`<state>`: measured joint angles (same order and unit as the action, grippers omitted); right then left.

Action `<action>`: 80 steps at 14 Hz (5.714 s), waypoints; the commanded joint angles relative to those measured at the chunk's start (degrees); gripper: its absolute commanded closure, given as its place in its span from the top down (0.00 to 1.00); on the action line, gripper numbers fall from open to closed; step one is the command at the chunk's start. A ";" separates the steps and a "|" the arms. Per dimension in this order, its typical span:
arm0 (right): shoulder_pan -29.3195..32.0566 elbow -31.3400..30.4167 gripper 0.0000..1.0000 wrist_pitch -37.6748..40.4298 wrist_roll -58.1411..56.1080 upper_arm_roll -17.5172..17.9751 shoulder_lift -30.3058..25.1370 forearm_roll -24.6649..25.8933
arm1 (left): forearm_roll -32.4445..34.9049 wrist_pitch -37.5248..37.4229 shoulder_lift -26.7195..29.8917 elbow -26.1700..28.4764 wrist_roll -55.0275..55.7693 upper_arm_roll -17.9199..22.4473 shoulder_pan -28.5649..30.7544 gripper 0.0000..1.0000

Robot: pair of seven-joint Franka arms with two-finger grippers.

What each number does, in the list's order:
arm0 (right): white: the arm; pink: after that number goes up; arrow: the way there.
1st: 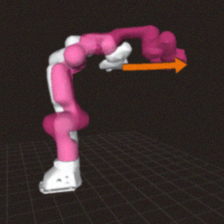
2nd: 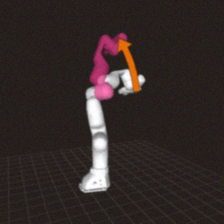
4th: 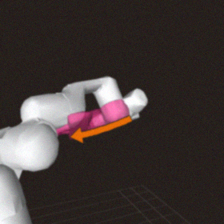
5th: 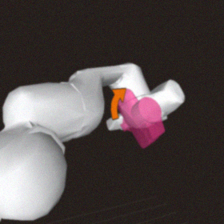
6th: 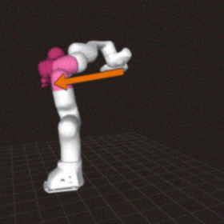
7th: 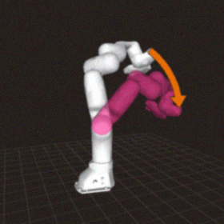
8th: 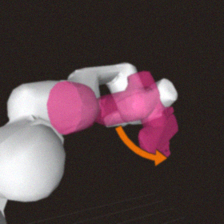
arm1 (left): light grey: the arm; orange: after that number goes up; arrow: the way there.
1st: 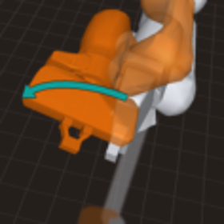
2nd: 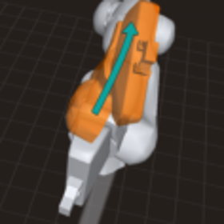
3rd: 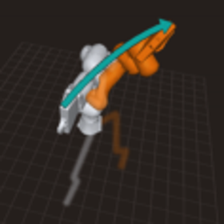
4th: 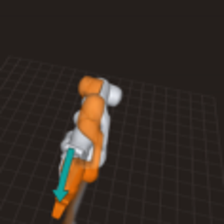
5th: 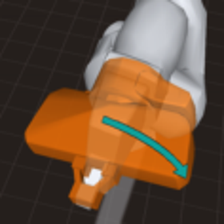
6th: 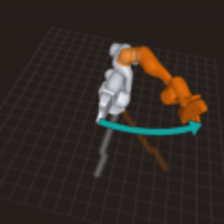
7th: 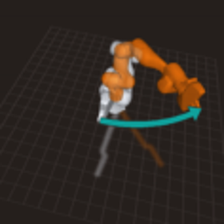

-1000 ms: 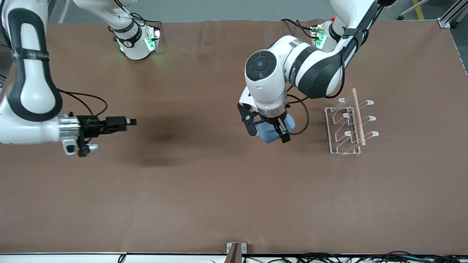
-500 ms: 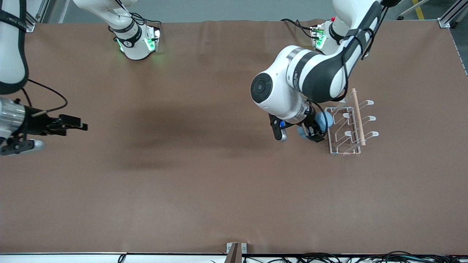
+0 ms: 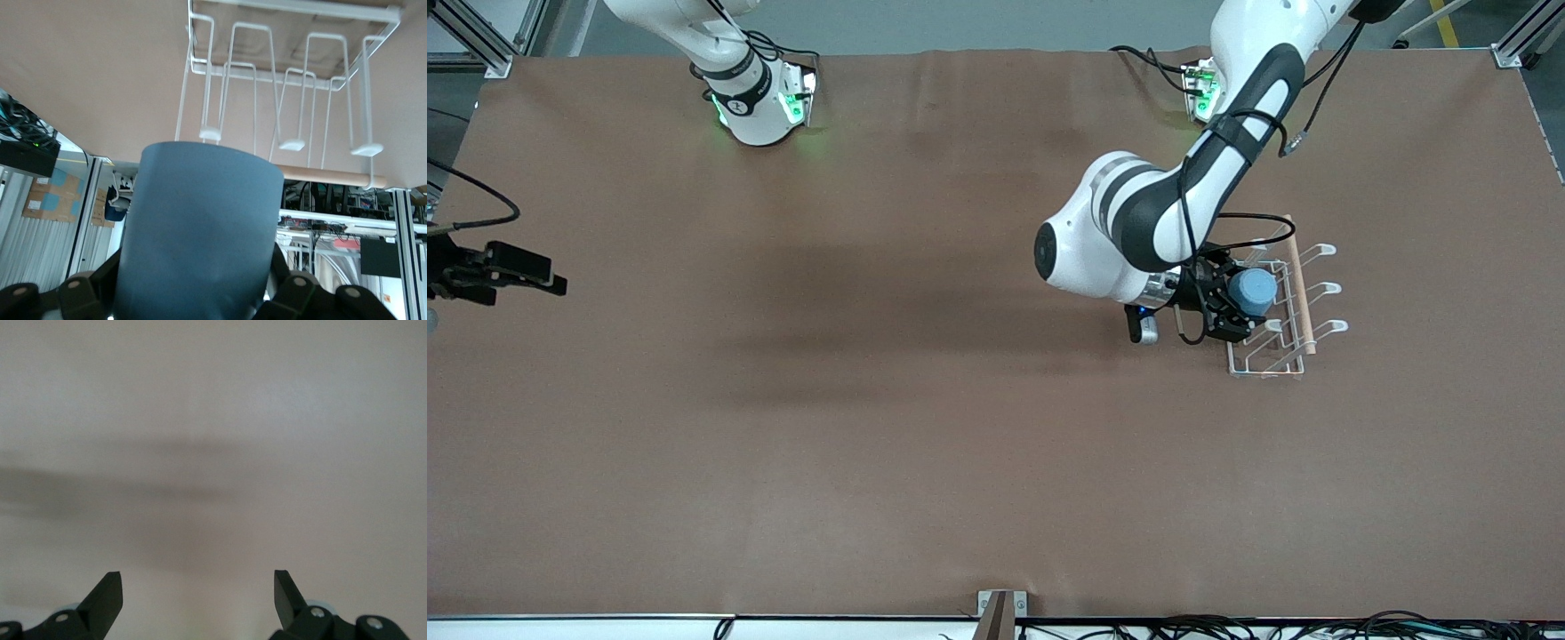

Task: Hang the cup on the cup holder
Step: 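Carry the cup with the left gripper while the right gripper withdraws, then lower the cup onto a white hook with the left gripper, then open the left gripper and lift it away from the holder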

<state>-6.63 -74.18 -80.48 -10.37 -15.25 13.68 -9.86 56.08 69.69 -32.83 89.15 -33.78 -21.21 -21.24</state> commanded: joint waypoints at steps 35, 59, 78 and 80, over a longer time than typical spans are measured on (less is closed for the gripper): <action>6.90 -12.14 1.00 -6.71 9.31 11.55 -14.21 8.18 | 1.22 8.01 -1.62 8.41 17.42 -0.41 7.79 1.00; 7.16 -11.25 1.00 -5.74 8.70 12.78 -13.41 10.56 | -21.97 11.79 13.04 -19.19 21.80 -0.58 20.00 1.00; 7.34 -11.34 1.00 -6.09 8.43 12.61 -13.41 10.29 | -56.96 16.71 38.36 4.88 38.88 13.48 24.58 1.00; 7.42 -11.60 1.00 -6.09 8.26 12.52 -13.41 10.29 | -56.96 16.71 39.68 6.73 38.88 13.48 24.40 1.00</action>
<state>0.49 -86.06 -86.73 -1.95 -2.83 0.13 -0.11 0.04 84.83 3.42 91.71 4.56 -8.21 3.47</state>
